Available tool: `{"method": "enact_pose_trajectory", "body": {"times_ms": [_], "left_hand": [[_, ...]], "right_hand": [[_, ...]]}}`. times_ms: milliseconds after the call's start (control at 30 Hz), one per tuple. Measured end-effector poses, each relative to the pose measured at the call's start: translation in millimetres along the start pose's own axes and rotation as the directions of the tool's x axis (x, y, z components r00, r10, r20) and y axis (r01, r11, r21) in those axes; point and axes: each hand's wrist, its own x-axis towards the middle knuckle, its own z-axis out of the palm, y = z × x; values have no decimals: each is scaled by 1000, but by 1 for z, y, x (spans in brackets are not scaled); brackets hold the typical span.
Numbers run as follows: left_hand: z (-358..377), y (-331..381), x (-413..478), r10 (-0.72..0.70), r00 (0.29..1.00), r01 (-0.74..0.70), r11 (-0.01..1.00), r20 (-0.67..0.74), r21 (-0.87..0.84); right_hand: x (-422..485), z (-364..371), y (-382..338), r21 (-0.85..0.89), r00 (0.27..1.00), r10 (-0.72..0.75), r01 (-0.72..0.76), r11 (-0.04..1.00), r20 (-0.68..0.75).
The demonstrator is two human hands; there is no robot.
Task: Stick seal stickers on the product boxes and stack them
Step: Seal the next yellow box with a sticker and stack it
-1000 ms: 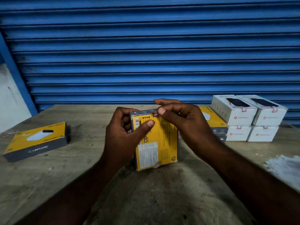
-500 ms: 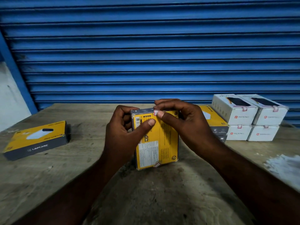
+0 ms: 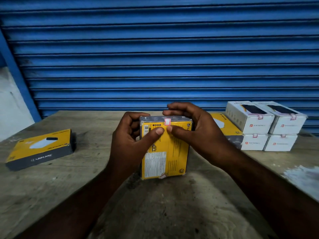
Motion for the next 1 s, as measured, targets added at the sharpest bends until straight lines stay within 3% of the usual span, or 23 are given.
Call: {"method": "enact_pose_trajectory", "body": {"times_ms": [233,467,633,833,1000], "left_hand": [[8,-4,-2,-18,1000,18,1000,-2,-7],[11,1,-7,38,998,-36,999,-47,41],[12,4,-8,50,997,-51,999,-56,-10],[3,-2,-7,-35,996,51,981,84,-190],[4,-1,-7,-34,997,49,978,75,-205]], "right_hand": [[-4,11,7,75,977,187,-180,981,-103],[-10,20,6,300,987,160,-153,942,2],[-13,25,-3,276,993,104,-88,957,-46],[-10,27,-4,55,974,93,-83,995,-206],[-9,22,-2,56,991,89,-84,995,-103]]}}
